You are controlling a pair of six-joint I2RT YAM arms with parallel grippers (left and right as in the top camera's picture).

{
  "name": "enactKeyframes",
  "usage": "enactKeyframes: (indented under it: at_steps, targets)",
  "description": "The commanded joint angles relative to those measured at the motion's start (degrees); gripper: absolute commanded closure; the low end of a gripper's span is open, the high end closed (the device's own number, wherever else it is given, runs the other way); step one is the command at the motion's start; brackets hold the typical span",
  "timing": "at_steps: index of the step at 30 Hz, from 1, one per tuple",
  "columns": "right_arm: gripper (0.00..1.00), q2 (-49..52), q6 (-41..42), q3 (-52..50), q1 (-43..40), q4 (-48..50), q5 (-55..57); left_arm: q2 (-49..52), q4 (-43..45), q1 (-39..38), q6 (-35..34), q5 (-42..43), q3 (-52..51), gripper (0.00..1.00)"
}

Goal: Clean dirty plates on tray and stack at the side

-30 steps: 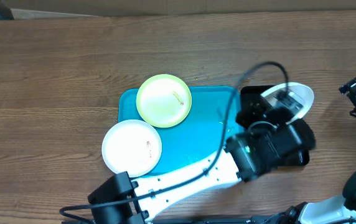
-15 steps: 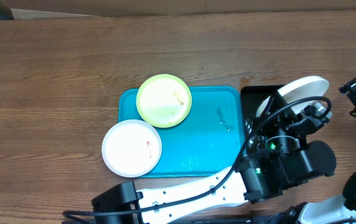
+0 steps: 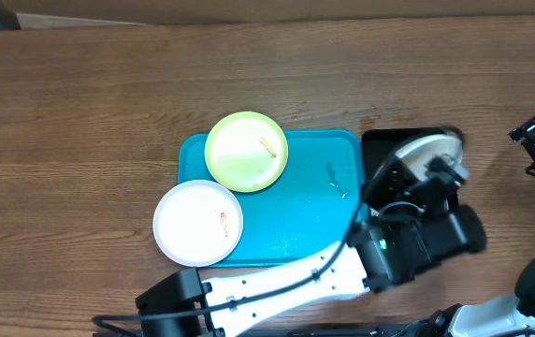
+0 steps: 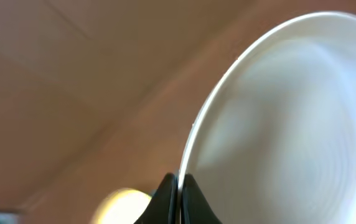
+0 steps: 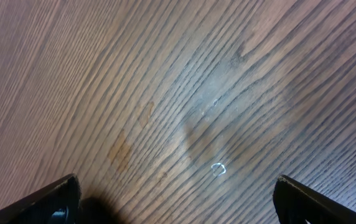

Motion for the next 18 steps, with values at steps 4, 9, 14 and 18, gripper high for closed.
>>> enactKeyframes:
  at_steps: [4, 9, 14, 18]
  targets:
    - [0.00, -1.2, 0.3, 1.2, 0.0, 0.2, 0.4, 0.2, -2.8, 11.7, -19.3, 34.7, 0.9, 0.96]
    - [0.00, -1.2, 0.3, 1.2, 0.0, 0.2, 0.4, -0.2, -3.5, 27.0, -23.1, 60.2, 0.9, 0.96]
    - [0.00, -1.2, 0.3, 1.2, 0.0, 0.2, 0.4, -0.2, -5.9, 46.8, -25.3, 78.9, 0.9, 0.96]
    - [0.00, -1.2, 0.3, 1.2, 0.0, 0.2, 0.4, -0.2, -11.0, 62.9, -25.4, 81.4, 0.9, 0.96]
